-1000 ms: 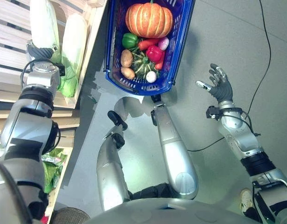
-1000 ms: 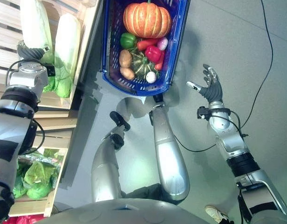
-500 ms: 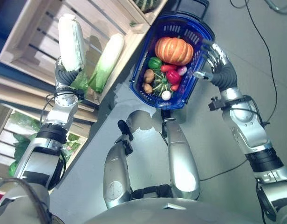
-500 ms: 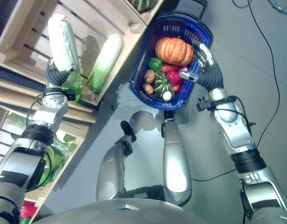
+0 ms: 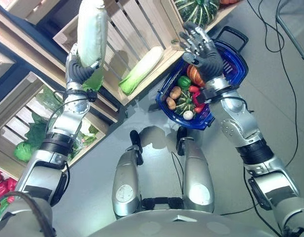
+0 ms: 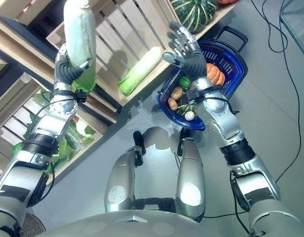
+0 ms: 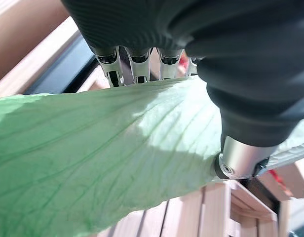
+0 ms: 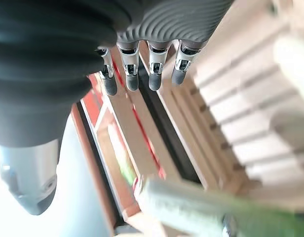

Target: Pick up fruits and vegetables into the basket

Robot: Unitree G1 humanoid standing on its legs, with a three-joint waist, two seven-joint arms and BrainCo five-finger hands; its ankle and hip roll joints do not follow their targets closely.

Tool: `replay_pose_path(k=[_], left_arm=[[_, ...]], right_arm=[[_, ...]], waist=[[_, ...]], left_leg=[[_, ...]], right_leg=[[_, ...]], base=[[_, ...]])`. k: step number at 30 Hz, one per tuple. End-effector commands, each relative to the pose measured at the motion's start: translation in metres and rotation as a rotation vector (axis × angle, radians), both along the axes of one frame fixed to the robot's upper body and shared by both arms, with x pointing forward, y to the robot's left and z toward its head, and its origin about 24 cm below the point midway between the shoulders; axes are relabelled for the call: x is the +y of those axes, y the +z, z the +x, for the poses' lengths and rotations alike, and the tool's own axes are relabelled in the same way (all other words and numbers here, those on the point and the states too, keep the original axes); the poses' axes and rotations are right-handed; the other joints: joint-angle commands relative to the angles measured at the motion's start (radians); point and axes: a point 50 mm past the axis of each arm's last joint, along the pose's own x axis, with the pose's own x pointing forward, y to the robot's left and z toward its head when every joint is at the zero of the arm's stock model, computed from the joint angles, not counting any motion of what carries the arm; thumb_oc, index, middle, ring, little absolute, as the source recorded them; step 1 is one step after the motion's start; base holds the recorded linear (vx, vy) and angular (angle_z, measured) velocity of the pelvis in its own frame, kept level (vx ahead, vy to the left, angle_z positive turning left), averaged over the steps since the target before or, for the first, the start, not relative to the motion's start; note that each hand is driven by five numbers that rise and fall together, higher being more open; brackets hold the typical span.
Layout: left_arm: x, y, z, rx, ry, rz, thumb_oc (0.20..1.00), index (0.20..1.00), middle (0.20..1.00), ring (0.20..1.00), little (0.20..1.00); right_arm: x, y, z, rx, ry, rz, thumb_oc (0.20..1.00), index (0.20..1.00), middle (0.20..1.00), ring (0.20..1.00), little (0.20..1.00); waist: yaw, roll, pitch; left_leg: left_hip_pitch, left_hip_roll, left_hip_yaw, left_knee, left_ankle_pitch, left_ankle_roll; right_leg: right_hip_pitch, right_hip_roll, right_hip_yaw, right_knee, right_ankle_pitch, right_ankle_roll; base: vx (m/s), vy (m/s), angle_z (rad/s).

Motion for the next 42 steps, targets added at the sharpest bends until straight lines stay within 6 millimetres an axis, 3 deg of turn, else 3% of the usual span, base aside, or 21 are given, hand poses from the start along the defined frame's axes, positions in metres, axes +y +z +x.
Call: replay_pose_path(k=[1, 6, 12, 22, 28, 36, 42], left_arm=[[-0.014, 0.043, -0.008, -0.179, -0.105, 0.125, 0.2, 0.2, 0.2, 0.2, 0.2], [-0.054, 0.047, -0.012, -0.246, -0.227, 0.25, 0.2, 0.2, 0.2, 0.2, 0.2], [-0.08, 0.049, -0.016, -0.279, -0.301, 0.318, 0.2, 0.2, 0.2, 0.2, 0.2], [-0.107, 0.054, -0.021, -0.363, -0.314, 0.447, 0.2, 0.2, 0.2, 0.2, 0.2], [-0.115, 0.057, -0.021, -0.366, -0.319, 0.476, 0.2, 0.2, 0.2, 0.2, 0.2], [-0.13, 0.051, -0.016, -0.233, -0.345, 0.597, 0.2, 0.2, 0.2, 0.2, 0.2], [-0.14, 0.032, -0.013, 0.006, -0.455, 0.695, 0.2, 0.2, 0.2, 0.2, 0.2]], right_arm=[[0.025, 0.034, -0.013, -0.124, 0.123, 0.121, 1.0, 1.0, 1.0, 1.0, 1.0], [0.04, 0.036, -0.011, -0.061, 0.142, 0.209, 1.0, 1.0, 1.0, 1.0, 1.0], [0.044, 0.031, -0.006, 0.029, 0.146, 0.298, 1.0, 1.0, 1.0, 1.0, 1.0], [0.04, 0.008, 0.012, 0.211, -0.047, 0.35, 1.0, 1.0, 1.0, 1.0, 1.0], [0.045, 0.002, 0.014, 0.242, -0.057, 0.325, 1.0, 1.0, 1.0, 1.0, 1.0], [0.07, 0.004, 0.008, 0.225, 0.097, 0.185, 1.0, 1.0, 1.0, 1.0, 1.0], [0.083, 0.018, -0.002, 0.143, 0.255, 0.112, 1.0, 1.0, 1.0, 1.0, 1.0]], waist=[[0.01, -0.053, -0.07], [0.032, -0.066, -0.081], [0.042, -0.078, -0.084], [0.045, -0.093, -0.086], [0.044, -0.092, -0.087], [0.05, -0.089, -0.084], [0.056, -0.08, -0.084]], left_leg=[[0.007, -0.042, 0.044, 0.089, -0.117, 0.046], [0.026, -0.042, 0.036, 0.087, -0.125, 0.048], [0.042, -0.04, 0.033, 0.077, -0.128, 0.049], [0.056, -0.037, 0.035, 0.068, -0.13, 0.048], [0.058, -0.04, 0.035, 0.063, -0.131, 0.047], [0.056, -0.045, 0.028, 0.059, -0.13, 0.046], [0.056, -0.049, 0.023, 0.055, -0.13, 0.048]], right_leg=[[0.1, -0.046, -0.002, -0.12, 0.031, 0.071], [0.142, -0.042, -0.022, -0.153, 0.041, 0.078], [0.166, -0.039, -0.029, -0.175, 0.049, 0.084], [0.187, -0.041, -0.035, -0.199, 0.061, 0.091], [0.191, -0.044, -0.035, -0.206, 0.064, 0.094], [0.19, -0.049, -0.038, -0.206, 0.065, 0.102], [0.195, -0.053, -0.044, -0.212, 0.064, 0.108]], base=[[0.01, -0.08, 0.09], [0.0, -0.076, 0.14], [0.0, -0.04, 0.08], [0.0, -0.019, 0.04], [0.0, 0.0, 0.0], [0.0, 0.0, 0.0], [-0.01, 0.006, 0.01]])
